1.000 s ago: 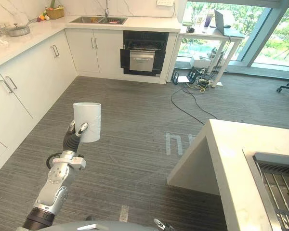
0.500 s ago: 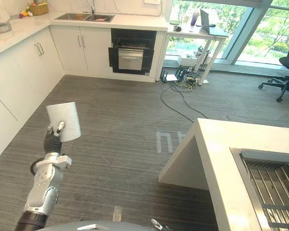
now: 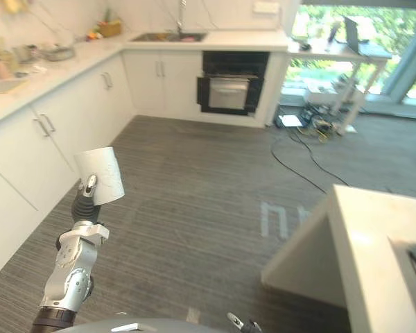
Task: Walk over to the sink, pick up the cup, carry it to the dishwasher, place the cup inside the dishwasher, then close the dishwasher door
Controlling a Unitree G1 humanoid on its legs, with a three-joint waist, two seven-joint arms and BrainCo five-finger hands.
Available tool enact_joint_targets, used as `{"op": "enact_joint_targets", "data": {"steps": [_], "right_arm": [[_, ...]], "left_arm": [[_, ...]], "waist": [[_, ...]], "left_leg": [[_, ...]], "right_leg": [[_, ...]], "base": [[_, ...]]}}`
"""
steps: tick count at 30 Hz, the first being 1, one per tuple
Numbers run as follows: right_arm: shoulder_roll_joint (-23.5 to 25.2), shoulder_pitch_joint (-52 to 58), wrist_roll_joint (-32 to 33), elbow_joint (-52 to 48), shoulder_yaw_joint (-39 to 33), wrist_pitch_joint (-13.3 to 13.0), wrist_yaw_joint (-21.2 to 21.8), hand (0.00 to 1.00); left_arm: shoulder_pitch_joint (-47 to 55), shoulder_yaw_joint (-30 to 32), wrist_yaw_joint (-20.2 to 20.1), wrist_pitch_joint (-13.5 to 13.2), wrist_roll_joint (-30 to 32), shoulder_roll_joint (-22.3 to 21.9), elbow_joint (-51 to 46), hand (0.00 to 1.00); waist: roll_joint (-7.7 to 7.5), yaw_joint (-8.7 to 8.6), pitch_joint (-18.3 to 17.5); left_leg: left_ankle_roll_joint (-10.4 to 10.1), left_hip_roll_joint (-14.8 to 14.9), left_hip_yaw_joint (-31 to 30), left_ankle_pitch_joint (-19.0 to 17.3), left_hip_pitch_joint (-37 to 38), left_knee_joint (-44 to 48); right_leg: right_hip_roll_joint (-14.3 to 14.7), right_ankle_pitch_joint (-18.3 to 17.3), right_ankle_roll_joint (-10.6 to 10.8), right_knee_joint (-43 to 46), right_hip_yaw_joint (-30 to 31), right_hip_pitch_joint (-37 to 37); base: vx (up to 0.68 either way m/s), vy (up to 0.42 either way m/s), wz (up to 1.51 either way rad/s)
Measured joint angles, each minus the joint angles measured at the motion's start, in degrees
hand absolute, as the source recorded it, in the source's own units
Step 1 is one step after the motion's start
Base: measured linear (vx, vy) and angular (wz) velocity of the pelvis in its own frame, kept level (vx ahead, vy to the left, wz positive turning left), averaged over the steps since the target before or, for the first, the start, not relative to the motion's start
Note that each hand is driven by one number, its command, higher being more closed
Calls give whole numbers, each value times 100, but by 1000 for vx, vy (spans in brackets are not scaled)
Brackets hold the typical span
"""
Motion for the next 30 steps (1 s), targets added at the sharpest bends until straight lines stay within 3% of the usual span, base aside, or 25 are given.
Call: {"op": "enact_joint_targets", "data": {"steps": [1, 2, 4, 5, 7, 8, 9, 10, 12, 13, 14, 15, 16, 17, 18, 19, 20, 21, 22, 23, 25, 26, 28, 29, 30], "right_arm": [[21, -4, 8, -10, 12, -68, -6, 0], [61, -7, 30, -13, 45, -197, 8, 0], [148, -21, 109, -64, 102, -290, 13, 0], [192, -11, 255, -144, 116, -274, 23, 0], [288, 61, 337, -306, 89, -255, 29, 0], [325, 77, 412, -356, 36, -219, 33, 0], [370, 218, 502, -615, -26, -101, -3, 0], [385, 295, 526, -732, -24, -32, -5, 0], [371, 432, 553, -795, -7, 123, -10, 0], [380, 558, 549, -920, -6, 242, -13, 0], [369, 596, 549, -955, -3, 263, -7, 0], [264, 713, 547, -1067, -96, 303, -20, 0], [181, 748, 555, -1110, -146, 314, -95, 0], [154, 678, 567, -1115, -174, 328, -135, 0], [156, 610, 733, -1160, -240, 295, -135, 0], [182, 621, 890, -1228, -244, 152, -109, 0], [241, 633, 897, -1272, -218, 46, -101, 0], [313, 666, 891, -1442, -197, -227, -67, 0], [323, 645, 939, -1698, -56, -423, -20, 0], [326, 632, 1022, -1832, 63, -502, 3, 0], [314, 474, 1370, -2174, 415, -668, 104, 0], [294, 277, 1532, -2489, 691, -710, 123, 0], [308, -86, 1672, -2977, 1061, -840, 112, 0], [310, -265, 1743, -3212, 1227, -973, 61, 0], [302, -462, 1783, -3256, 1252, -1102, 1, 0]], "left_arm": [[5, -19, -8, 53, 79, 10, 20, 100], [-4, 1, 18, 98, 169, 26, 11, 100], [-21, 67, 44, 105, 153, 120, 14, 100], [-41, 21, 13, 167, -38, 174, 24, 100], [-119, -29, -15, 305, -167, 176, 56, 100], [-160, -64, -18, 347, -169, 177, 72, 100], [-235, -225, -30, 401, -169, 181, 57, 100], [-240, -298, -48, 401, -175, 176, 8, 100], [-240, -417, -148, 402, -258, 112, -21, 100], [-224, -428, -182, 405, -347, 27, -105, 100], [-215, -435, -231, 406, -455, -30, -164, 100], [-149, -428, -318, 436, -759, -208, -187, 100], [-115, -429, -467, 488, -1035, -322, -193, 100], [-103, -436, -523, 517, -1093, -367, -196, 100], [-94, -442, -677, 550, -1094, -431, -197, 100], [-95, -431, -876, 550, -1046, -504, -213, 100], [-92, -418, -933, 549, -1031, -565, -226, 100], [-70, -412, -989, 545, -926, -625, -292, 100], [55, -344, -979, 515, -872, -620, -531, 100], [119, -289, -968, 482, -861, -612, -665, 100], [232, -76, -835, 267, -813, -600, -967, 100], [305, 74, -709, 106, -715, -603, -1146, 100], [406, 243, -557, -95, -457, -602, -1351, 100], [441, 282, -440, -171, -110, -602, -1393, 100], [441, 261, -356, -172, 154, -599, -1406, 100]], "waist": [[3, -3, 4], [78, -17, 51], [-35, -20, 82], [-68, -63, 100], [-76, -197, 186], [-54, -229, 244], [-28, -229, 328], [-34, -208, 359], [-26, -207, 389], [-53, -201, 336], [-20, -213, 297], [183, -267, 123], [535, -275, -17], [572, -280, 9], [591, -296, 17], [554, -275, 80], [571, -236, 89], [611, -212, 120], [601, -177, 127], [601, -137, 128], [582, 46, 127], [544, 174, 130], [446, 230, 135], [384, 237, 135], [383, 237, 138]], "left_leg": [[23, -30, -77, -24, 140, -129], [81, -37, -159, -8, 499, -503], [142, -48, -287, 5, 811, -932], [171, -48, -411, 22, 907, -1176], [175, -59, -615, 24, 1048, -1409], [170, -61, -675, 9, 1107, -1454], [135, -69, -696, -87, 1296, -1504], [63, -85, -692, -209, 1419, -1478], [-43, -63, -720, -639, 1839, -1329], [-72, -63, -787, -996, 2119, -1250], [-72, -29, -846, -1166, 2210, -1207], [135, 199, -879, -1388, 2399, -1249], [159, 414, -923, -1099, 2276, -695], [71, 509, -862, -905, 2093, -211], [-209, 610, -905, -276, 1721, 846], [-549, 740, -1062, 740, 1343, 1871], [-721, 831, -1108, 1064, 1136, 2377], [-700, 1021, -1101, 1066, 769, 3353], [-518, 1104, -999, 846, 445, 3892], [-410, 1123, -949, 676, 274, 3970], [-225, 1139, -693, 159, -280, 3543], [-166, 1103, -532, -82, -601, 2711], [-200, 857, -584, -10, -932, 783], [-349, 670, -732, 312, -1054, -483], [-464, 589, -757, 497, -1271, -1033]], "right_leg": [[-36, 578, -210, 508, 261, -263], [129, 732, 11, 1362, 885, -791], [626, 105, 11, 1459, 1053, -1370], [1014, -84, 88, 828, 1055, -1673], [1542, -63, 166, -615, 1131, -2003], [1691, 86, 195, -1196, 1188, -2051], [1897, 675, 287, -2707, 1270, -2091], [1949, 921, 296, -3329, 1335, -2077], [1948, 1016, 204, -3532, 1333, -2065], [1922, 901, 18, -3423, 1351, -2063], [1944, 1103, -148, -3248, 1339, -2083], [2155, 1372, -265, -2742, 1174, -2211], [2305, 1163, -367, -2372, 1033, -2262], [2339, 998, -405, -2271, 1033, -2223], [2379, 791, -457, -2220, 1034, -2025], [2477, 587, -578, -2261, 1033, -1691], [2540, 473, -615, -2325, 1079, -1482], [2714, 274, -702, -2539, 1116, -989], [2851, 130, -770, -2745, 1283, -590], [2911, 88, -781, -2853, 1400, -419], [3003, -5, -808, -3150, 1749, -56], [3005, -58, -837, -3287, 2019, 106], [2919, -184, -876, -3393, 2317, 290], [2824, -314, -864, -3392, 2467, 417], [2790, -434, -768, -3366, 2583, 567]], "base": [[251, 253, 57], [259, 199, 29], [244, 119, 28], [264, 25, 41], [278, -14, 53], [382, -66, 51], [478, -101, 38], [407, -89, 35], [439, -138, 35], [763, -268, 38], [829, -312, 38], [832, -292, 30], [669, -241, 16], [642, -245, 1], [657, -279, -7], [669, -261, -6], [678, -189, -13], [623, -138, -32], [704, -139, -45], [612, -132, -77], [405, -63, -97], [434, 21, -114], [508, 80, -94], [511, 165, -60], [536, 190, -53]]}}
